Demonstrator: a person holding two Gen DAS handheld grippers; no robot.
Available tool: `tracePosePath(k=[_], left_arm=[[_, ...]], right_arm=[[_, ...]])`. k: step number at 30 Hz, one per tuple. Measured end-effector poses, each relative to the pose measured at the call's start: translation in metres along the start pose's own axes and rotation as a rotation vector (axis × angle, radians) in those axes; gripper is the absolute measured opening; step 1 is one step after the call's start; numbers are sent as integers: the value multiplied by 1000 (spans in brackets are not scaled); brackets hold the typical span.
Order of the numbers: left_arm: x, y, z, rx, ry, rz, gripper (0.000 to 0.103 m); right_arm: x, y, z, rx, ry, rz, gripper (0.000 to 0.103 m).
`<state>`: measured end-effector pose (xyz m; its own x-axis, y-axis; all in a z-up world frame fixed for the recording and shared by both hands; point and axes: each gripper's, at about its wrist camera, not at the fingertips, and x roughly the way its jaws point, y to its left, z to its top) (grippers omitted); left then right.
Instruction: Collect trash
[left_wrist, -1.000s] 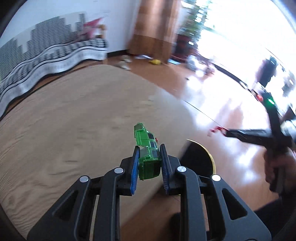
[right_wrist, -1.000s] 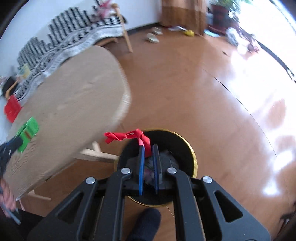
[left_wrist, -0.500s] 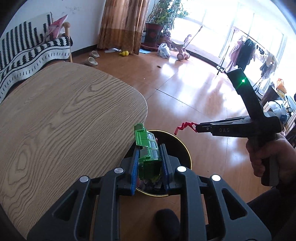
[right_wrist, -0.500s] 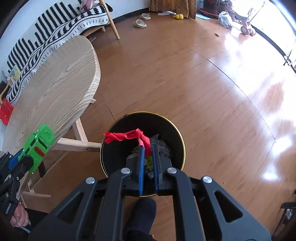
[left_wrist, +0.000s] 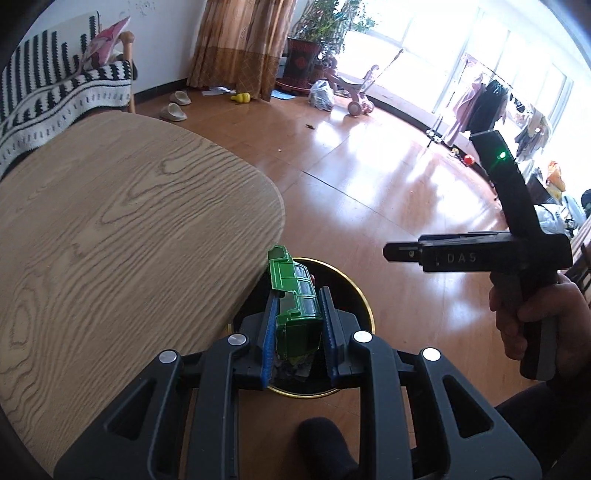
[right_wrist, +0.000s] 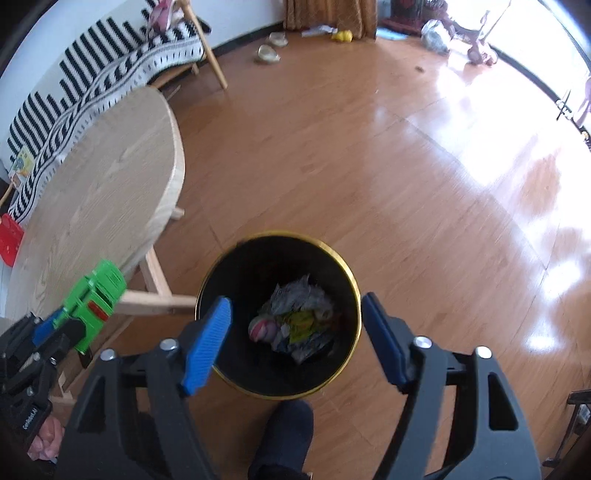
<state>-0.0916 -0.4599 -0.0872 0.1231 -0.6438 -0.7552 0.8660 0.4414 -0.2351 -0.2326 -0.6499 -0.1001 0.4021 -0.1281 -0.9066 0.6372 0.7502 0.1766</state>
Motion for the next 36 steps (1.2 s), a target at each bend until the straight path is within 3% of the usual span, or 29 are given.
tracePosePath(k=[12,13,15,16,20,27,36], left_arm=[[45,-22,13,50,39,-50,22],[45,-23,14,59,37,-51,27],[42,-22,17,62,22,-50,46],[39,-20,17,56,9,-42,62],[24,-15,18,52,-30,-23,78],[-39,35,11,-44,-108,126,92],[-181,157,-42,-219,-226,493,94]], right_arm=[[-23,-21,10,106,-100,-7,78],[-27,-22,11,121,-116,-4,78],[-32,-24,14,136,-138,6,79],[-34,-24,14,138,-145,8,80],[-41,-13,19,142,-178,24,84],[-48,50,26,23,-246,48,93],[-33,214,13,-264,-223,171,94]])
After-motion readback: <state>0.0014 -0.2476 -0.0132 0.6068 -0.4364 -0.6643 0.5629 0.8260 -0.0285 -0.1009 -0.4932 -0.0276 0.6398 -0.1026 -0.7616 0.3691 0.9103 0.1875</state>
